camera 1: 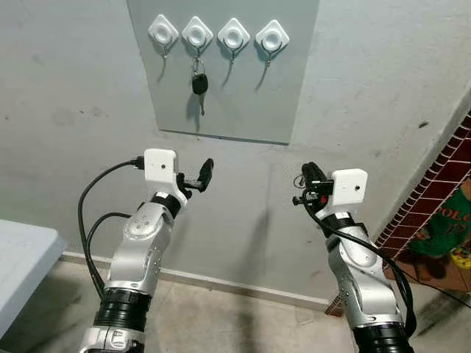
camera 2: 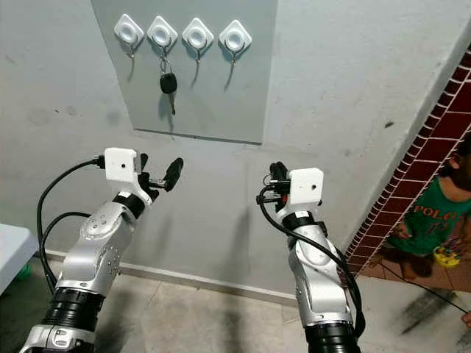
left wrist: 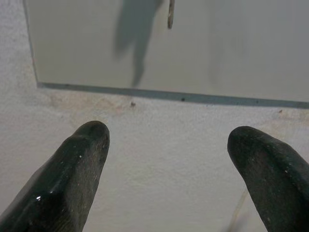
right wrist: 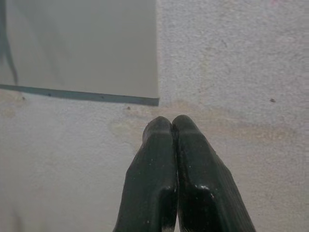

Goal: Hang keys on a hook

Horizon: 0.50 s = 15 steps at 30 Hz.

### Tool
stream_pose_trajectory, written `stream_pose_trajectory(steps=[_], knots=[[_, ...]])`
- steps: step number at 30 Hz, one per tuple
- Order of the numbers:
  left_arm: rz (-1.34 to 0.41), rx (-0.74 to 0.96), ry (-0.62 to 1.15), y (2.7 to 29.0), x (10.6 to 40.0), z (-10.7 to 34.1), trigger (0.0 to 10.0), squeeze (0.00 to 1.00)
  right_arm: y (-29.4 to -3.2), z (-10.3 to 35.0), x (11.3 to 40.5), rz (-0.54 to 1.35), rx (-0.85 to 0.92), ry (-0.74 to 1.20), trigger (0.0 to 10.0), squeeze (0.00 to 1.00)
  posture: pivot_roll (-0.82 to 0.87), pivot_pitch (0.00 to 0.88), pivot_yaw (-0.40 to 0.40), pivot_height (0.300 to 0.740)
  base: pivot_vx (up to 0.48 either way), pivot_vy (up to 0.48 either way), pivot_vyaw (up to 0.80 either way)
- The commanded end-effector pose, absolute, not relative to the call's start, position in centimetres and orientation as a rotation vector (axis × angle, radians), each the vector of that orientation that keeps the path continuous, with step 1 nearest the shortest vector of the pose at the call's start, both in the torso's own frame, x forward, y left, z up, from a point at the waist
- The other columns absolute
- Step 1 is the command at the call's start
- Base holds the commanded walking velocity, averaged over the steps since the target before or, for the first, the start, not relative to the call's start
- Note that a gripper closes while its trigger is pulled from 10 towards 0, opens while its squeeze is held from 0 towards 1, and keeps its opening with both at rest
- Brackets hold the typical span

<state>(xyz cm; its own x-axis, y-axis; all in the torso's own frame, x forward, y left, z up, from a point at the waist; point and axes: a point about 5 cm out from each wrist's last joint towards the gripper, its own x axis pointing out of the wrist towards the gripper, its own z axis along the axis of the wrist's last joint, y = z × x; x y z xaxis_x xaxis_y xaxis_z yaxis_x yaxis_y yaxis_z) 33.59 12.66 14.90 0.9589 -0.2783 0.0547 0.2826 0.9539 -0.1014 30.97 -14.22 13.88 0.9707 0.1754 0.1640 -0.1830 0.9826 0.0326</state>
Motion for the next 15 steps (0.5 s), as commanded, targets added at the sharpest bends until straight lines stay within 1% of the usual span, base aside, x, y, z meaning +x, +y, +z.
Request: stream_pose_trajectory(steps=[1,3,8,15], knots=[[-0.330,-0.049,-0.078,12.1,33.3,15.7,10.0,0.00,-13.7,14.8,31.4,0.211,0.044,-0.197,10.0,0.00,-0.02,0.000,0.043,0.732,0.000,0.000,0.00],[-0.371,-0.033,-0.094,11.6,33.1,15.9,10.0,0.00,-13.3,15.1,31.7,0.234,0.050,-0.210,10.0,0.00,-0.01,0.000,0.038,0.732,0.000,0.000,0.00],[-0.411,-0.025,-0.127,11.1,32.9,16.7,10.0,0.00,-12.8,16.1,32.4,0.270,0.048,-0.240,10.0,0.00,-0.01,0.000,0.034,0.732,0.000,0.000,0.00],[-0.465,-0.008,-0.184,10.4,32.5,18.2,10.0,0.00,-12.5,18.4,33.8,0.313,0.033,-0.302,10.0,0.00,0.00,0.006,0.001,0.732,0.000,0.000,0.00]])
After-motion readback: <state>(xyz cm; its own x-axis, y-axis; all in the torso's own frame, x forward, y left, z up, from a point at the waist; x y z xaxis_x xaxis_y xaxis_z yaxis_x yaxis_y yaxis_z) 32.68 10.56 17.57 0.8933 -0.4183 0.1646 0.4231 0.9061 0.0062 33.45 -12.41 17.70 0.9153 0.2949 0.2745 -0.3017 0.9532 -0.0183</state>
